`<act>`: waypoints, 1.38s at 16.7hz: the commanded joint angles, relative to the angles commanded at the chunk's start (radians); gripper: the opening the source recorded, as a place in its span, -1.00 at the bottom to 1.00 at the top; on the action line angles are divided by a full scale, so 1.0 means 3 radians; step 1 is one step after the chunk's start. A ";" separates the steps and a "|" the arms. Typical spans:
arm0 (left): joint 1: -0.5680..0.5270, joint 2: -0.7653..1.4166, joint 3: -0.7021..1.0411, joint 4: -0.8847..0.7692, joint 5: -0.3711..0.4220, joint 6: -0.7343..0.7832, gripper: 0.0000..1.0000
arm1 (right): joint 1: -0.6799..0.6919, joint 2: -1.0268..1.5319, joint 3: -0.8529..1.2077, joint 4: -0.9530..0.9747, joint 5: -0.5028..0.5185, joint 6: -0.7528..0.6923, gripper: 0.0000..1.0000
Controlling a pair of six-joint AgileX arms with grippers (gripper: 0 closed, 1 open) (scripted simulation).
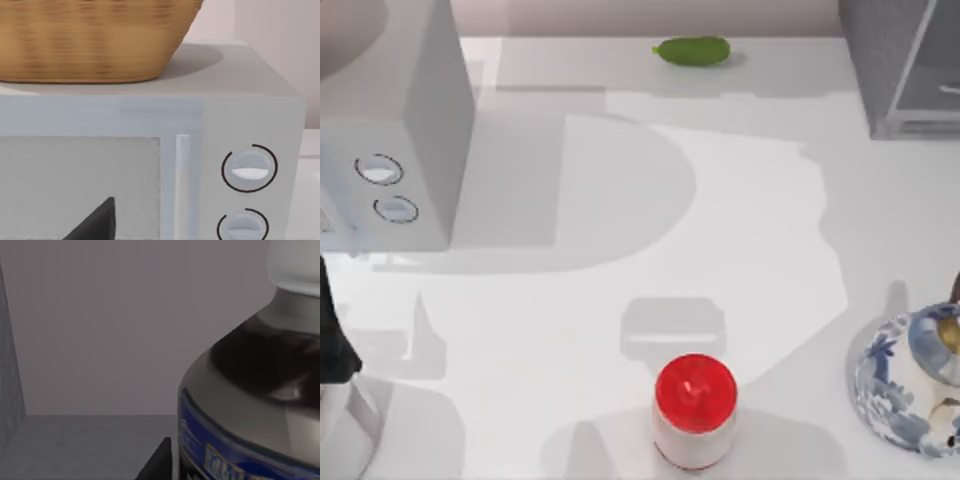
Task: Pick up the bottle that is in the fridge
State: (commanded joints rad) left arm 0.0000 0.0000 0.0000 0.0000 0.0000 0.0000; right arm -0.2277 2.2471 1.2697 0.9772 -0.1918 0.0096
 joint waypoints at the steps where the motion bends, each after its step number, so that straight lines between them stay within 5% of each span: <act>1: 0.0000 0.0000 0.0000 0.0000 0.0000 0.0000 1.00 | 0.0000 0.0000 0.0000 0.0000 0.0000 0.0000 -1.00; 18: 0.0000 0.0000 0.0000 0.0000 0.0000 0.0000 1.00 | -0.0011 -0.0383 0.0129 -0.0527 -0.0009 0.0013 -1.00; 23: 0.0000 0.0000 0.0000 0.0000 0.0000 0.0000 1.00 | -0.0078 -0.0728 -0.0399 -0.0349 -0.0077 -0.0008 -1.00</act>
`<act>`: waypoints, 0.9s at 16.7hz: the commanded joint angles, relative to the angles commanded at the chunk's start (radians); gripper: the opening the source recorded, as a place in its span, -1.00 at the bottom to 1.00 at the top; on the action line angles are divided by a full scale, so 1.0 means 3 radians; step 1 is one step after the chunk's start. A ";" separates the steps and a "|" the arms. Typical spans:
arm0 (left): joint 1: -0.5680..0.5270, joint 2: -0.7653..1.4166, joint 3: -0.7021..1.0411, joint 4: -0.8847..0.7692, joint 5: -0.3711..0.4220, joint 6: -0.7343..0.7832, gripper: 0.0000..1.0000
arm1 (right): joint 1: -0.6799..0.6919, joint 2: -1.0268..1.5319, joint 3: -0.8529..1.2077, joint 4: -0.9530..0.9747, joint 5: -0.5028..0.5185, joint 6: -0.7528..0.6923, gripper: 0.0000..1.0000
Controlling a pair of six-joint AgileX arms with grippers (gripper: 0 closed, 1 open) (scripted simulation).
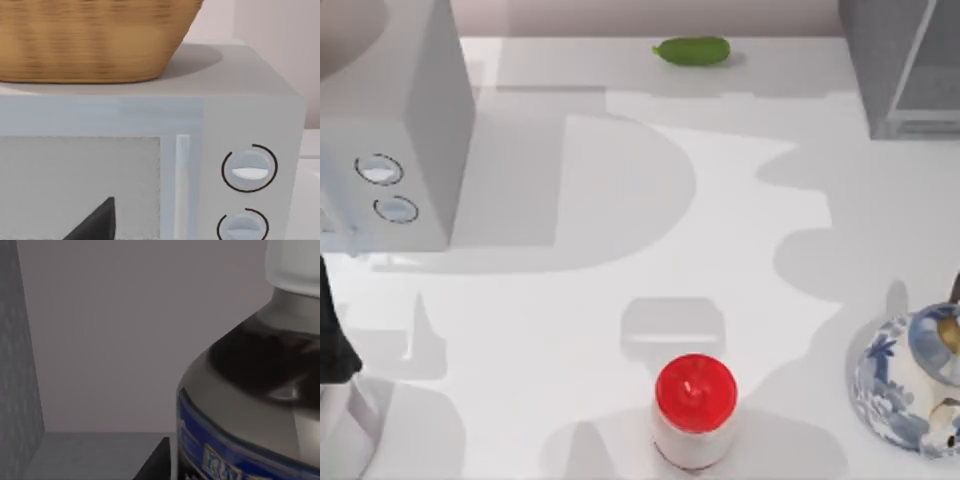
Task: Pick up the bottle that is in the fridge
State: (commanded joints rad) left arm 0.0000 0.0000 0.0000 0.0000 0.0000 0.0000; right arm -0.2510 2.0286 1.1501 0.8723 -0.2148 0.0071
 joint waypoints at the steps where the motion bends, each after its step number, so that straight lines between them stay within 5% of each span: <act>1: 0.0000 0.0000 0.0000 0.0000 0.0000 0.0000 1.00 | -0.0021 -0.0107 -0.0169 0.0056 -0.0021 0.0002 -1.00; 6: 0.0000 0.0000 0.0000 0.0000 0.0000 0.0000 1.00 | -0.0110 -0.0583 -0.0912 0.0315 -0.0121 0.0025 -1.00; 15: 0.0000 0.0000 0.0000 0.0000 0.0000 0.0000 1.00 | -0.0073 -0.0824 -0.1072 0.0245 -0.0101 0.0023 -1.00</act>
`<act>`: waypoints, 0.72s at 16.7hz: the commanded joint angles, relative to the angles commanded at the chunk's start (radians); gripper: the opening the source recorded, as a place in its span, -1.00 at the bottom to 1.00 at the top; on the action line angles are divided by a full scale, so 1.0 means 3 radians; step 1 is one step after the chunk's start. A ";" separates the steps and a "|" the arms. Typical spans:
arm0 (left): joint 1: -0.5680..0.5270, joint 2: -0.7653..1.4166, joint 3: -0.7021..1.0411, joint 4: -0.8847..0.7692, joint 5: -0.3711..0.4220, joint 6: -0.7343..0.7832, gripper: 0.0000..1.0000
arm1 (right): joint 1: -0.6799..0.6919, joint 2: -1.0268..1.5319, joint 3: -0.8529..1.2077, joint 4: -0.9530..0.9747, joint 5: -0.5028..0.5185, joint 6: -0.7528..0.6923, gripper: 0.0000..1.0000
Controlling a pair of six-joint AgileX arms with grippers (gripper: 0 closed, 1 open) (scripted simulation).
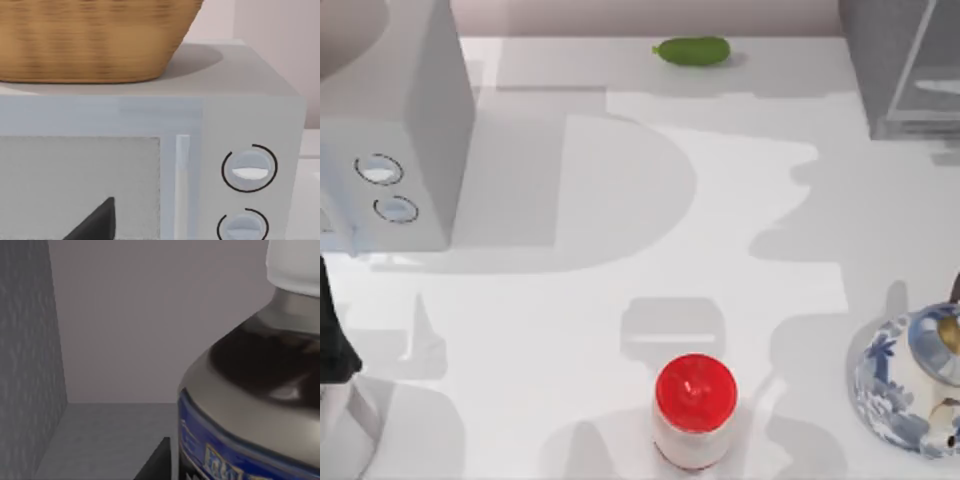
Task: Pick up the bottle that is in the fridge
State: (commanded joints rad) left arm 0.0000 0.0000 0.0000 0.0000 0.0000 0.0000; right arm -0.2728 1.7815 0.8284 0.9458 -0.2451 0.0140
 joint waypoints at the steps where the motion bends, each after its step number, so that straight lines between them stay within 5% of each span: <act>1: 0.0000 0.0000 0.0000 0.0000 0.0000 0.0000 1.00 | 0.0022 -0.0130 -0.0056 -0.0065 0.0018 -0.0005 -1.00; 12: 0.0000 0.0000 0.0000 0.0000 0.0000 0.0000 1.00 | 0.0459 -0.3383 -0.1520 -0.1729 0.0448 -0.0028 -1.00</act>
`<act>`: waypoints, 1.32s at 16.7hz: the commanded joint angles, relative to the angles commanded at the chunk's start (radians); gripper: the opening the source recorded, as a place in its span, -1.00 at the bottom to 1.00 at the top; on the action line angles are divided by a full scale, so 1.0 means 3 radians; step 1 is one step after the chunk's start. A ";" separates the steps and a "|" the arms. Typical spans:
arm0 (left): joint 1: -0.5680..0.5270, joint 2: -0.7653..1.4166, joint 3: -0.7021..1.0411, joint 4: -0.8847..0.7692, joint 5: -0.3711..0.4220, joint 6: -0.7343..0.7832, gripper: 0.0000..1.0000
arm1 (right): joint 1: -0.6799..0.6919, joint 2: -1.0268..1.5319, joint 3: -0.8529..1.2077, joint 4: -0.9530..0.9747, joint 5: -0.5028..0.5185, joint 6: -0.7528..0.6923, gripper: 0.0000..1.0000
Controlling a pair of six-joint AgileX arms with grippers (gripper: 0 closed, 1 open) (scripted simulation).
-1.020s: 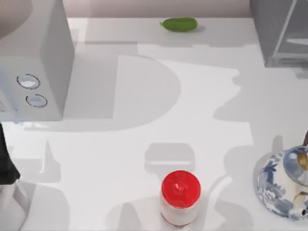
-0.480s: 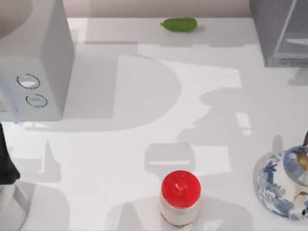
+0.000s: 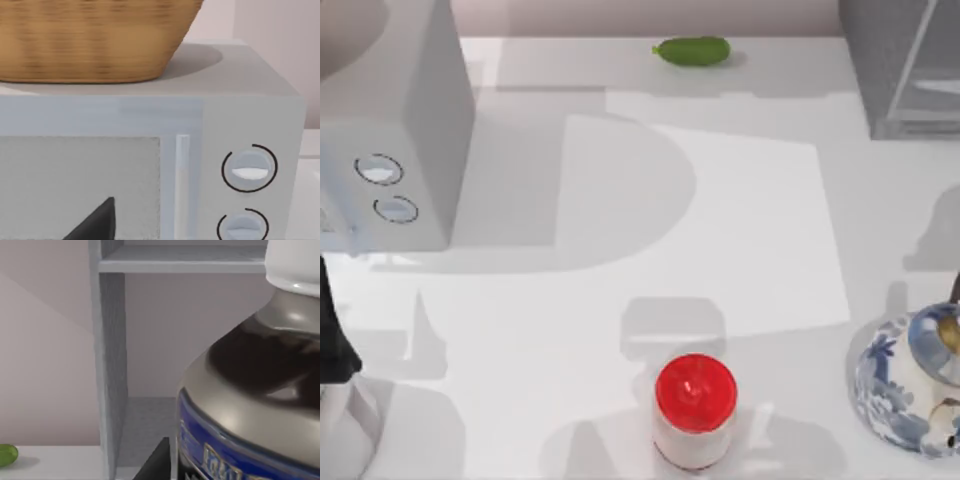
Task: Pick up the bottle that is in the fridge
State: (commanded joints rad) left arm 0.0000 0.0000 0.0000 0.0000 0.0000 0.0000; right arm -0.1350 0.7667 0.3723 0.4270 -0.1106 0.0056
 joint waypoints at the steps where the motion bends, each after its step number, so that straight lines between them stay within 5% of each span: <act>1: 0.0000 0.0000 0.0000 0.0000 0.0000 0.0000 1.00 | 0.0046 -0.0371 -0.0169 -0.0192 0.0050 0.0000 -1.00; 10: 0.0000 0.0000 0.0000 0.0000 0.0000 0.0000 1.00 | 0.0416 -0.2464 -0.1195 -0.1370 0.0359 -0.0017 -1.00; 17: 0.0000 0.0000 0.0000 0.0000 0.0000 0.0000 1.00 | 0.0439 -0.2542 -0.1235 -0.1418 0.0364 -0.0012 -1.00; 22: 0.0000 0.0000 0.0000 0.0000 0.0000 0.0000 1.00 | 0.0624 -0.2022 -0.0756 -0.0928 0.0671 -0.0059 -1.00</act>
State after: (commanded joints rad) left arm 0.0000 0.0000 0.0000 0.0000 0.0000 0.0000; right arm 0.0521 0.1600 0.1454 0.1487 0.0907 -0.0121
